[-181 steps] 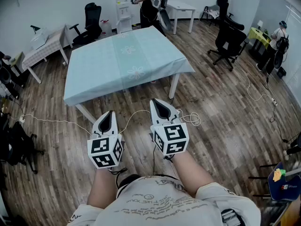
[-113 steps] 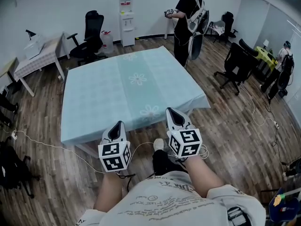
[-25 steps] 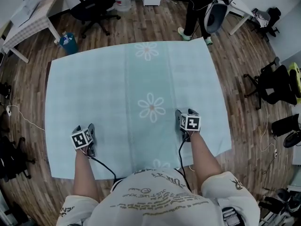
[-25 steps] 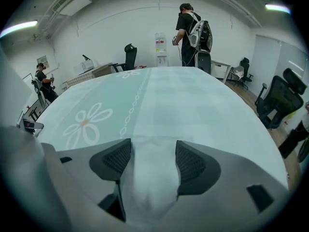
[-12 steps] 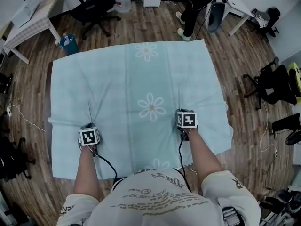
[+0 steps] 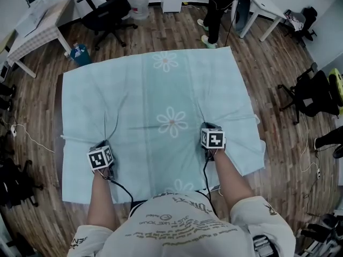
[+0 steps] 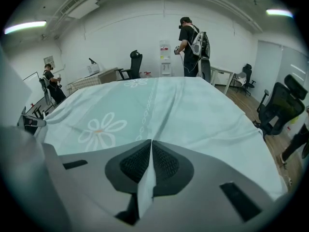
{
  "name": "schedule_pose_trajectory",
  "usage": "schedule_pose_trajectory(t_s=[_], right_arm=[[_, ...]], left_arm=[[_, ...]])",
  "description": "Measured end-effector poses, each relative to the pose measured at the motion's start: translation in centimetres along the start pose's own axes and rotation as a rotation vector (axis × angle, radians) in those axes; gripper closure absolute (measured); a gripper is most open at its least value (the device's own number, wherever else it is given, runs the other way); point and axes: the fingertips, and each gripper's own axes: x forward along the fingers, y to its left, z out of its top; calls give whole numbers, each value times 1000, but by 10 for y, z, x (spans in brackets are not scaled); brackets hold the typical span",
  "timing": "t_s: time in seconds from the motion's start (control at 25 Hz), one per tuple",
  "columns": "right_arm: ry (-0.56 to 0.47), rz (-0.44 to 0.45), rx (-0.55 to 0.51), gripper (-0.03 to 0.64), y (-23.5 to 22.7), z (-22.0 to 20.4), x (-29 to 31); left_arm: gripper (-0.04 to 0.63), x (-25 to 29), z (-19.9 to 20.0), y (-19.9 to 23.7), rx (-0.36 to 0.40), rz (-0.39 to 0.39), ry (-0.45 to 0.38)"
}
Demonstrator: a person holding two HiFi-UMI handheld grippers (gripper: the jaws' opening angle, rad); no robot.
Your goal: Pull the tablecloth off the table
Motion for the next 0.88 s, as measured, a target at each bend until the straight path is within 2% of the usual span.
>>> schedule_pose_trajectory(t_s=[0.12,0.44,0.88], right_arm=[[-46,8,4,604,-2,4,-16],[-165,91,-28,604,15,18,-65],[-333,227,-84,604,57,47,-137]], left_arm=[[588,-17,6,-23,-40,-43,-41],[588,-65,24,-78,7,-109,-140],[588,-132,63,-153,144,-158,-310]])
